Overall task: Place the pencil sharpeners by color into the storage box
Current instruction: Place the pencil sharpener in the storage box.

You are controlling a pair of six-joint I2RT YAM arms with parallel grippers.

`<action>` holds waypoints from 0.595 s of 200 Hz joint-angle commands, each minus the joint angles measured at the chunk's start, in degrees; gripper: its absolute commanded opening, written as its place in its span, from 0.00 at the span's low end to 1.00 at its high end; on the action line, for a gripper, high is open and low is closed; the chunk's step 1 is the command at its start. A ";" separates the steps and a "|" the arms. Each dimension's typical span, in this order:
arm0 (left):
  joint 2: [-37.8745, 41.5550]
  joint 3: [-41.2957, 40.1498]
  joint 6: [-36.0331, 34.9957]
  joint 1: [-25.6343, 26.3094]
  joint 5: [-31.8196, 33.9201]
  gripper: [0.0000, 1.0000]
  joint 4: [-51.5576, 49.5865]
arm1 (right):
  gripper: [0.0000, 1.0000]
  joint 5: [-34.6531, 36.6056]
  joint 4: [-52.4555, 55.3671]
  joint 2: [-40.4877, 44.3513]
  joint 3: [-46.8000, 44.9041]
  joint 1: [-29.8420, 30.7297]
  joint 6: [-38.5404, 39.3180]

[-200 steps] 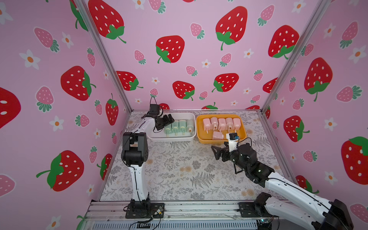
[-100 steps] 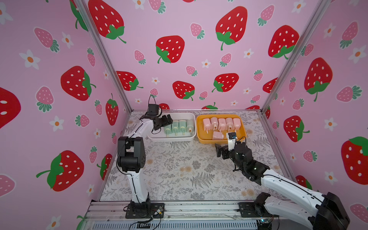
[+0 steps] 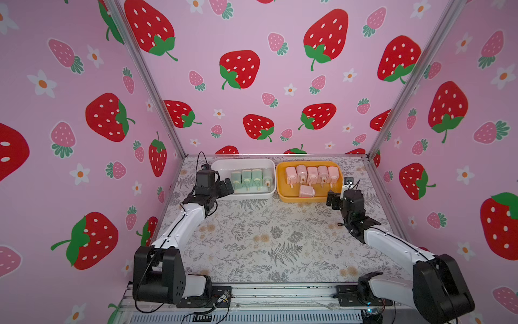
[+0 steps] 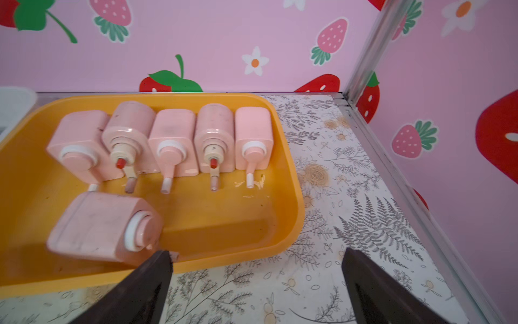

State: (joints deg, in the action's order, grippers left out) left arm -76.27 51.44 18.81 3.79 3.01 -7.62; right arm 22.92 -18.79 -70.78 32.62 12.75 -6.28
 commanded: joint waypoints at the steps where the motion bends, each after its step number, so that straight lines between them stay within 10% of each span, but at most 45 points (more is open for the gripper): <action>1: 2.67 -4.78 -3.53 -1.16 7.87 0.99 4.80 | 1.00 -4.58 -2.99 -2.48 -1.20 -5.01 -2.15; 119: -8.49 -15.58 -10.31 -7.21 -0.98 1.00 28.98 | 1.00 -22.01 -8.64 -14.48 0.34 -13.22 1.13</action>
State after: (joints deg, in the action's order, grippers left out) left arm -82.91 37.67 11.70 -3.14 6.81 12.05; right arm 3.81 -24.43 -84.97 31.09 -0.23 -7.22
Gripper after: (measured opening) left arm 0.995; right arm 0.996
